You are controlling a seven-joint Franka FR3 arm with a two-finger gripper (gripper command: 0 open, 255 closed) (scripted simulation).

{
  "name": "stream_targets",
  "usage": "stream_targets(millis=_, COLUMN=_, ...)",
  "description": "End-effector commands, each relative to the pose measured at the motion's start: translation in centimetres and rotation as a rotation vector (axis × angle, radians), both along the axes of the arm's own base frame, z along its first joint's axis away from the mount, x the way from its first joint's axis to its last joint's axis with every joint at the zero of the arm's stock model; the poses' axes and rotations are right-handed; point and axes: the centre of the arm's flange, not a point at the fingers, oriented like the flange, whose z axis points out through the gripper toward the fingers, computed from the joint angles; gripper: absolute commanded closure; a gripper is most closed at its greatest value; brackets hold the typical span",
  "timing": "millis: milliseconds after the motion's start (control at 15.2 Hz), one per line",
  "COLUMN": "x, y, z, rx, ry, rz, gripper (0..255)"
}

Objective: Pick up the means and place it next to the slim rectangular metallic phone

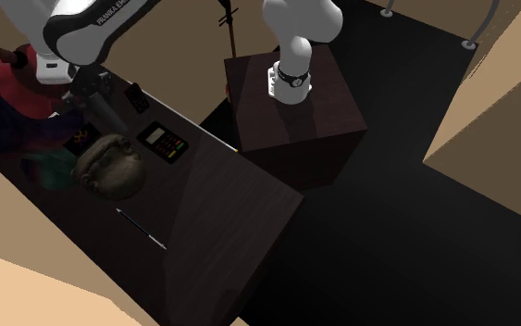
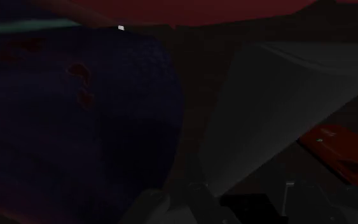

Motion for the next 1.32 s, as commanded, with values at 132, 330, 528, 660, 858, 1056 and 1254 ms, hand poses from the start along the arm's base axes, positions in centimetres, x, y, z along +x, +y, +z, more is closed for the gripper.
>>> stream_targets(millis=132, x=-2.7, y=-1.8, z=-1.0, rx=-0.011, ry=0.001, rz=-0.003, gripper=255)
stream_targets(millis=330, x=-2.7, y=-1.8, z=-2.5, rx=-0.011, ry=0.001, rz=-0.003, gripper=255)
stream_targets(millis=528, x=-2.7, y=-1.8, z=-4.1, rx=-0.011, ry=0.001, rz=-0.003, gripper=255)
stream_targets(millis=660, x=-2.7, y=-1.8, z=-5.2, rx=-0.011, ry=0.001, rz=-0.003, gripper=255)
stream_targets(millis=858, x=-2.7, y=-1.8, z=-6.8, rx=-0.011, ry=0.001, rz=-0.003, gripper=255)
stream_targets(millis=1056, x=-2.7, y=-1.8, z=-7.7, rx=-0.011, ry=0.001, rz=-0.003, gripper=255)
stream_targets(millis=1254, x=-2.7, y=-1.8, z=-7.7, rx=-0.011, ry=0.001, rz=-0.003, gripper=255)
